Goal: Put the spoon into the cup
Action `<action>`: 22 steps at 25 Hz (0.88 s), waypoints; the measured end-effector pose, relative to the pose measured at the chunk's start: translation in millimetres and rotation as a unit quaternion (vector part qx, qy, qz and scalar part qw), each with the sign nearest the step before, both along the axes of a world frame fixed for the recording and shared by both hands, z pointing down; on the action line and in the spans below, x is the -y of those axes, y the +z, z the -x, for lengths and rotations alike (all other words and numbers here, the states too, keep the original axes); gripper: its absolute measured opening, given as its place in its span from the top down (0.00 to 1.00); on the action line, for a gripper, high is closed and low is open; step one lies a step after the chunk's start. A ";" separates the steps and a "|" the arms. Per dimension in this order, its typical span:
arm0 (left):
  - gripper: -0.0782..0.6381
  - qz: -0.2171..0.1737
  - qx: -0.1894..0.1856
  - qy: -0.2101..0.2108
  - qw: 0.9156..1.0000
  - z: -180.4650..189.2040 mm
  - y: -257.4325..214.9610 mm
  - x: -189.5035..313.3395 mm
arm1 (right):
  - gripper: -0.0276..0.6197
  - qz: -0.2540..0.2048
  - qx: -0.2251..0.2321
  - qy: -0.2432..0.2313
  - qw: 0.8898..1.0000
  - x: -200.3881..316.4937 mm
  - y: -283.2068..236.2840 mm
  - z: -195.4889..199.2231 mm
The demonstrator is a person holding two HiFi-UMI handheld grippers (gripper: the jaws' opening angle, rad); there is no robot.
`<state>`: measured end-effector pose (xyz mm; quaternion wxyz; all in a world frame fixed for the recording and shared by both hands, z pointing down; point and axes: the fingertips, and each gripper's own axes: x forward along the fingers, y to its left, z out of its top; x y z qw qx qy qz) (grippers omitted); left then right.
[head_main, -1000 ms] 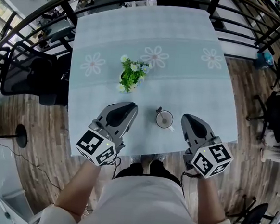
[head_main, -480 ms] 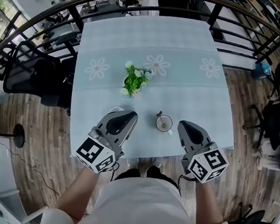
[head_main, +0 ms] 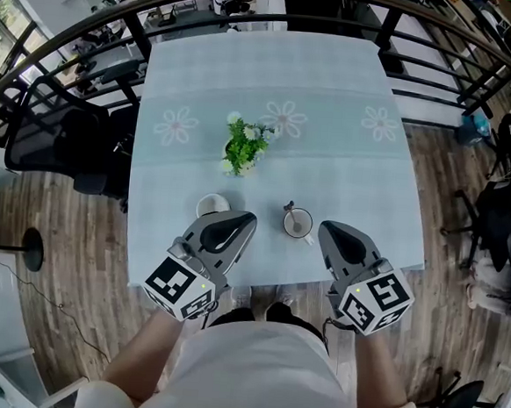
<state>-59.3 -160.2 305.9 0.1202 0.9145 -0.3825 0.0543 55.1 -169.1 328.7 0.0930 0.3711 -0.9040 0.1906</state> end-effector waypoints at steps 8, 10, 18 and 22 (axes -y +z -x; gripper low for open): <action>0.85 0.002 0.000 0.000 1.000 4.5 1.6 -0.5 | 0.92 0.004 0.000 0.001 1.000 -3.6 2.9 4.1; 0.85 0.003 -0.001 -0.001 1.000 5.5 1.0 0.4 | 0.92 0.004 -0.001 0.000 1.000 -3.7 3.0 5.7; 0.85 0.006 -0.002 -0.001 1.000 6.9 3.9 2.6 | 0.92 0.005 -0.011 -0.006 1.000 -3.5 7.0 9.9; 0.85 0.009 -0.002 -0.002 1.000 6.8 6.7 2.9 | 0.92 0.007 -0.011 -0.004 1.000 -3.5 8.1 9.5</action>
